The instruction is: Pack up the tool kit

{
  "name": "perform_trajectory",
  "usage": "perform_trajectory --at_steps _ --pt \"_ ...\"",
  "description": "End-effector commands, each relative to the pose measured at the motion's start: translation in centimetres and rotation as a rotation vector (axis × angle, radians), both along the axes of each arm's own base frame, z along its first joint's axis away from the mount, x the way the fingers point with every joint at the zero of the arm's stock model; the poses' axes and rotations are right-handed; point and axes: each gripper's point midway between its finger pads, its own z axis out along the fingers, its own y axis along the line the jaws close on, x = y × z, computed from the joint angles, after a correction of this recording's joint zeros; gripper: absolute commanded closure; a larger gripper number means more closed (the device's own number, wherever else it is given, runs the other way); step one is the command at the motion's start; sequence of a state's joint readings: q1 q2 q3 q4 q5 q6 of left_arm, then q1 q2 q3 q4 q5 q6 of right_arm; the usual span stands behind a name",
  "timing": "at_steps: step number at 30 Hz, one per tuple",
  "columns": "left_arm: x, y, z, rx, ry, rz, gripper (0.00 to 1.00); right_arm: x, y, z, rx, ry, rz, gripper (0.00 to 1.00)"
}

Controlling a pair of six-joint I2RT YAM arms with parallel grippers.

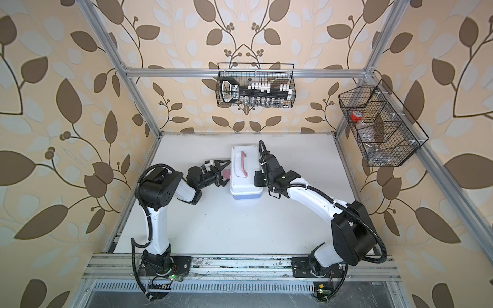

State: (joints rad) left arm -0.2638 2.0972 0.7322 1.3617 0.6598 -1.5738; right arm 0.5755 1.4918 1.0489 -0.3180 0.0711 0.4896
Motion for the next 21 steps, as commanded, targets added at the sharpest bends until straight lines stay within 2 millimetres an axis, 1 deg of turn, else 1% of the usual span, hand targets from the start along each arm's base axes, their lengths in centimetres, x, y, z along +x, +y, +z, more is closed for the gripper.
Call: perform_trajectory --at_steps 1,5,7,21 --pt "-0.2 -1.7 1.7 -0.026 -0.073 -0.047 0.01 -1.6 -0.6 -3.6 -0.069 0.117 0.018 1.0" --pt "-0.2 -1.8 2.0 -0.032 -0.072 -0.047 0.01 -1.6 -0.6 -3.6 -0.07 0.118 0.019 1.0" --pt "-0.3 -1.8 2.5 -0.035 -0.079 -0.044 0.01 -1.6 -0.6 -3.8 -0.072 0.122 0.021 1.0" --pt "-0.2 -1.5 6.9 -0.081 -0.146 -0.015 0.02 -1.9 -0.9 -4.4 -0.087 0.138 0.024 1.0"
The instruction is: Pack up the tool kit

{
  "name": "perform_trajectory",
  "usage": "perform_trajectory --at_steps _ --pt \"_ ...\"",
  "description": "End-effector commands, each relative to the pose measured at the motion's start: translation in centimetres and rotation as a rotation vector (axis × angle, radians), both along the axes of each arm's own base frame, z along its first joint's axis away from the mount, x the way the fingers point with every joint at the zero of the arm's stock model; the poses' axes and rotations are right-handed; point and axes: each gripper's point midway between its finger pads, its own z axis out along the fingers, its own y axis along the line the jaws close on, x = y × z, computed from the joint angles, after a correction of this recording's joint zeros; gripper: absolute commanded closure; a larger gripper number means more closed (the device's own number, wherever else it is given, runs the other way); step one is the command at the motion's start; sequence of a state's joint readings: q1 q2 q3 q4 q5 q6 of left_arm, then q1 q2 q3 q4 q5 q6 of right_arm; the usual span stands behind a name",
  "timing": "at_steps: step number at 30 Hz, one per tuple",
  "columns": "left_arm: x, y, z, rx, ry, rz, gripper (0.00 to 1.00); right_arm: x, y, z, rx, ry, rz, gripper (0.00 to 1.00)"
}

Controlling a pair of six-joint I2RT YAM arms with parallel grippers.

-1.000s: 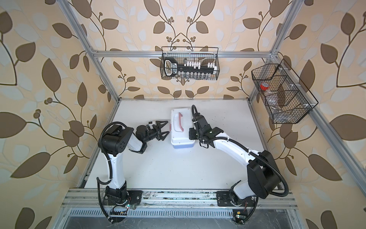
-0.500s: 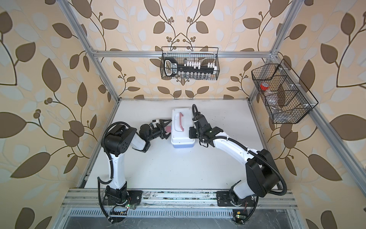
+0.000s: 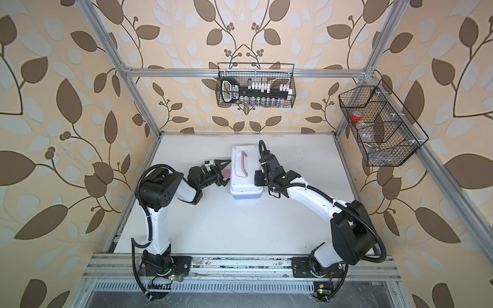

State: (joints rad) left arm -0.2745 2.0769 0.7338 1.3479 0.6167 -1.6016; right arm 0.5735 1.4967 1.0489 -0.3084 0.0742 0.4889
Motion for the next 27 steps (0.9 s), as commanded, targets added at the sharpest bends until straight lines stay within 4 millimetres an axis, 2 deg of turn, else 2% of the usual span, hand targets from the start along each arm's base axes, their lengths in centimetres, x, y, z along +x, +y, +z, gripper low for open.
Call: perform_trajectory --at_steps 1,16,27 --pt "-0.6 -1.4 6.7 -0.066 -0.171 -0.047 0.02 -2.2 -0.9 -4.5 -0.087 0.146 0.027 1.0" --pt "-0.9 -0.2 8.8 -0.083 -0.2 -0.028 0.03 -2.3 -0.8 -4.7 -0.088 0.157 0.031 0.99" --pt "-0.8 0.3 8.9 -0.087 -0.195 -0.021 0.03 -2.3 -0.7 -5.3 -0.093 0.172 0.037 0.99"
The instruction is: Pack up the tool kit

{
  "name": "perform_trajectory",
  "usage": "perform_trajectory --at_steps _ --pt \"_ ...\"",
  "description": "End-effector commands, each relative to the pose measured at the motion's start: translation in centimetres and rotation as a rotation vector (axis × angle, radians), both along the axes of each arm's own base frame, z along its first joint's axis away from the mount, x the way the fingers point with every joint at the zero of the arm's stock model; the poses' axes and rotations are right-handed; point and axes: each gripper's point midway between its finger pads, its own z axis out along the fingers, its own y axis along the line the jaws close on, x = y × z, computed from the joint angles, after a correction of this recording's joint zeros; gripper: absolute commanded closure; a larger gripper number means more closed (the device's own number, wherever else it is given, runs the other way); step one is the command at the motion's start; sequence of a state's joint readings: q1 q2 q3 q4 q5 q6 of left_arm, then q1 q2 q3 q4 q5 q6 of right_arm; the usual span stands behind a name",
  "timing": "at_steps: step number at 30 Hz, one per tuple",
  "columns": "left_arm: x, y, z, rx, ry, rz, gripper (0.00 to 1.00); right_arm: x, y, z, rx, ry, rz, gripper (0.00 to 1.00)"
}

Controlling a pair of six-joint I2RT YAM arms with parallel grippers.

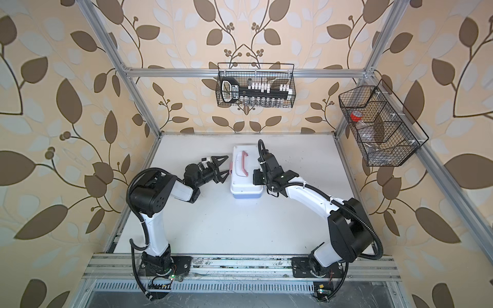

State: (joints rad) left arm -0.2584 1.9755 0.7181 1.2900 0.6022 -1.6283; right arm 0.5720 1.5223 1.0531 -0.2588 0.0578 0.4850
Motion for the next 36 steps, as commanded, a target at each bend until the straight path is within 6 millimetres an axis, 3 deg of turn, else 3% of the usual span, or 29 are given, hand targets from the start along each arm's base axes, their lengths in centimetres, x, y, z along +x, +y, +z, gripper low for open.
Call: perform_trajectory --at_steps 1,11,19,24,36 --pt "-0.9 -0.7 6.0 -0.061 -0.188 -0.051 0.02 -3.0 -1.4 -5.4 -0.117 0.191 0.026 0.99" --pt "-1.2 -0.8 5.2 -0.056 -0.168 -0.065 0.04 -3.0 -1.4 -5.7 -0.122 0.198 0.026 0.99" --pt "-1.3 -0.8 3.7 -0.037 -0.143 -0.064 0.25 -3.0 -1.3 -5.8 -0.122 0.2 0.028 0.99" --pt "-1.1 -0.8 3.5 -0.035 -0.143 -0.064 0.29 -3.0 -1.5 -5.7 -0.128 0.199 0.025 0.99" --pt "-1.0 -1.0 0.2 -0.008 -0.082 -0.074 0.33 -3.0 -1.5 -6.0 -0.138 0.206 0.026 1.0"
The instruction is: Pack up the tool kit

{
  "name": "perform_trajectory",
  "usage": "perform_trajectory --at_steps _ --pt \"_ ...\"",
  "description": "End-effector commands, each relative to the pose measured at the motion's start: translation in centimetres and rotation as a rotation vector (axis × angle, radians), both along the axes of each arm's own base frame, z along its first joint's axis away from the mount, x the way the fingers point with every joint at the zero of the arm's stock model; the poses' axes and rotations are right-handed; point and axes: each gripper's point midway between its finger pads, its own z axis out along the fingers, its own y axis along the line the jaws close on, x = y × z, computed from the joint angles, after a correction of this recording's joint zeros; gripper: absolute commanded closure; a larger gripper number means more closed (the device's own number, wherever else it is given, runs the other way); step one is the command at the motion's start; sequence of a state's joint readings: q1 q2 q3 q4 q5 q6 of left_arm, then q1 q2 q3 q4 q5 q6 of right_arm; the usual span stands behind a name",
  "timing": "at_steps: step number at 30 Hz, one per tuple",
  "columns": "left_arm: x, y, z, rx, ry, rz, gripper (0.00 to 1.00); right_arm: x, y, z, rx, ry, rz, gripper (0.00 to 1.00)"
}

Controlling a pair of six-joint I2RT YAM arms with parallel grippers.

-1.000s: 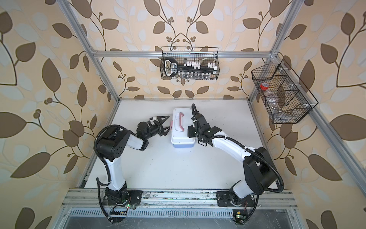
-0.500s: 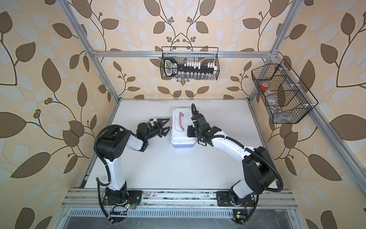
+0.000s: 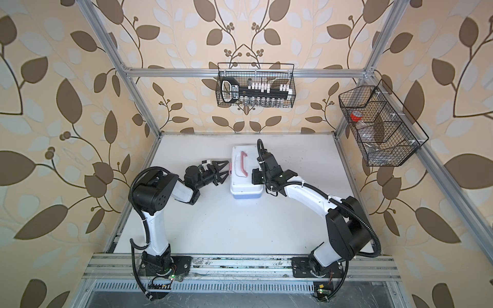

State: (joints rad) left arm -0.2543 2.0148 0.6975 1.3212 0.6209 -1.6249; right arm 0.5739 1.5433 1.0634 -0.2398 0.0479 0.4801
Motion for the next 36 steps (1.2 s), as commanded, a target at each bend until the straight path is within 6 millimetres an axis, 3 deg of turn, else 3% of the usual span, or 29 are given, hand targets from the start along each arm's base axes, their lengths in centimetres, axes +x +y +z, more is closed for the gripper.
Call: perform_trajectory --at_steps 1,6,16,24,36 --pt "-0.5 -1.0 1.7 -0.015 -0.103 -0.059 0.34 -3.4 -2.1 -5.9 -0.149 0.21 0.014 1.0" --pt "-0.3 -1.1 1.2 -0.009 -0.099 -0.06 0.44 -3.4 -2.1 -6.1 -0.153 0.213 0.014 1.0" --pt "0.0 -1.3 1.6 -0.01 -0.111 -0.071 0.49 -3.3 -2.1 -6.4 -0.158 0.22 0.013 1.0" --pt "-0.3 -1.3 0.8 0.004 -0.095 -0.079 0.47 -3.1 -2.1 -6.5 -0.16 0.223 0.013 1.0" --pt "-0.9 -1.1 -1.2 0.148 -0.048 -0.091 0.53 -3.2 -2.0 -6.8 -0.162 0.23 0.013 1.0"
